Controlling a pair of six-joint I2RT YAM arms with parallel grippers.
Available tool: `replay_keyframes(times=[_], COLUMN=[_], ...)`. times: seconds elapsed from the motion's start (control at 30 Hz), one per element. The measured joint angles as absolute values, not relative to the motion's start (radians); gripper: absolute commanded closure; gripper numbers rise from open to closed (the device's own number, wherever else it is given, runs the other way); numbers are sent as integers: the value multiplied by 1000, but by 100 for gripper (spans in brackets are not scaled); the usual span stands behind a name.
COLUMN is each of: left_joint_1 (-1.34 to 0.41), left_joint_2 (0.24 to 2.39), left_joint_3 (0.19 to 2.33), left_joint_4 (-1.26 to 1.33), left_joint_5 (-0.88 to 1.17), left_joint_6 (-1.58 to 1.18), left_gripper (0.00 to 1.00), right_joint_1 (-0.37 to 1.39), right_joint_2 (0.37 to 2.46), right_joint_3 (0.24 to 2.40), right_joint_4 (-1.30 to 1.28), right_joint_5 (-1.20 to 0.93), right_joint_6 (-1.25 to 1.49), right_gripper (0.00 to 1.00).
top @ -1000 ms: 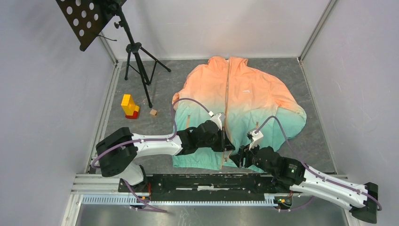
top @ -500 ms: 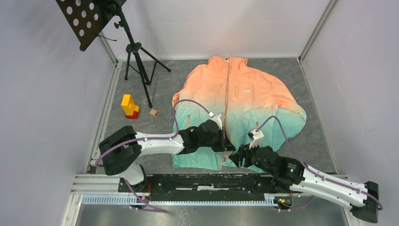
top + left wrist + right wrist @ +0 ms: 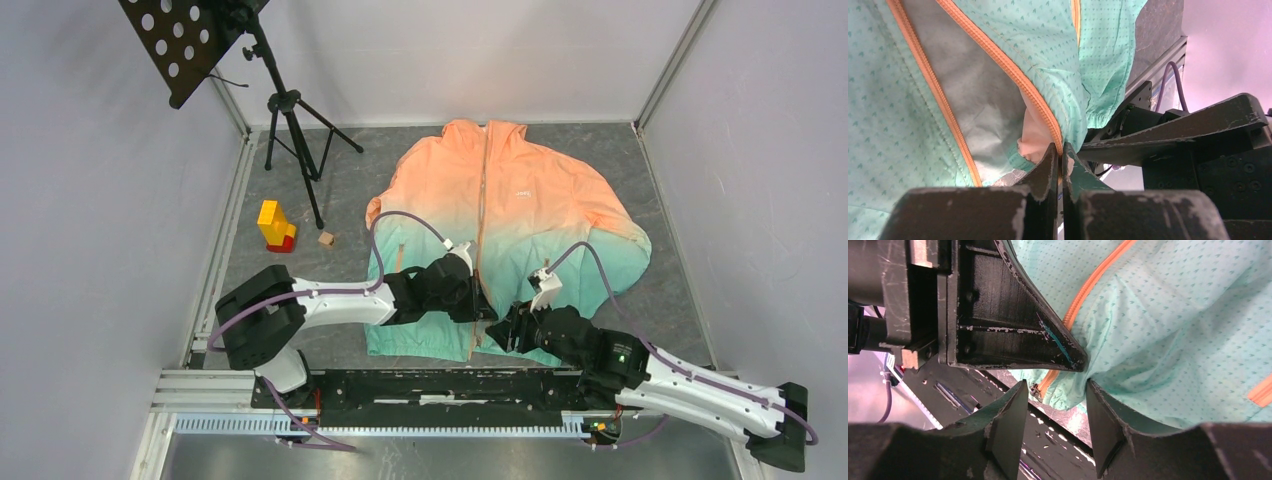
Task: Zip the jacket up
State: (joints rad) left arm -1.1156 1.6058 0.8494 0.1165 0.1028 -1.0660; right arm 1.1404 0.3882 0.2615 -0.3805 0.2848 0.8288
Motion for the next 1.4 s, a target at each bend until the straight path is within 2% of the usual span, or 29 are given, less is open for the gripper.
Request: replay_keyframes(times=[0.33, 0.67, 0.97, 1.3, 1.4], left_joint_1=[-1115, -1115, -1111, -1105, -1105], left_joint_2=[1606, 1603, 1592, 1590, 1590], left_joint_3=[857, 857, 792, 765, 765], left_joint_4=[100, 104, 224, 291, 292], left_joint_5=[103, 107, 147, 169, 169], left_joint_6=[-1074, -1087, -1114, -1121, -1121], left_gripper=[98, 98, 98, 98, 98], right_joint_1=[1140, 1140, 1140, 1140, 1140], right_joint_2=[464, 483, 439, 364, 373], right_joint_3=[258, 231, 170, 135, 135], right_joint_4=[-310, -281, -239, -224, -218], right_joint_5=[287, 308, 312, 324, 325], right_joint_6=[857, 896, 904, 904, 903], right_gripper=[49, 53, 50, 52, 56])
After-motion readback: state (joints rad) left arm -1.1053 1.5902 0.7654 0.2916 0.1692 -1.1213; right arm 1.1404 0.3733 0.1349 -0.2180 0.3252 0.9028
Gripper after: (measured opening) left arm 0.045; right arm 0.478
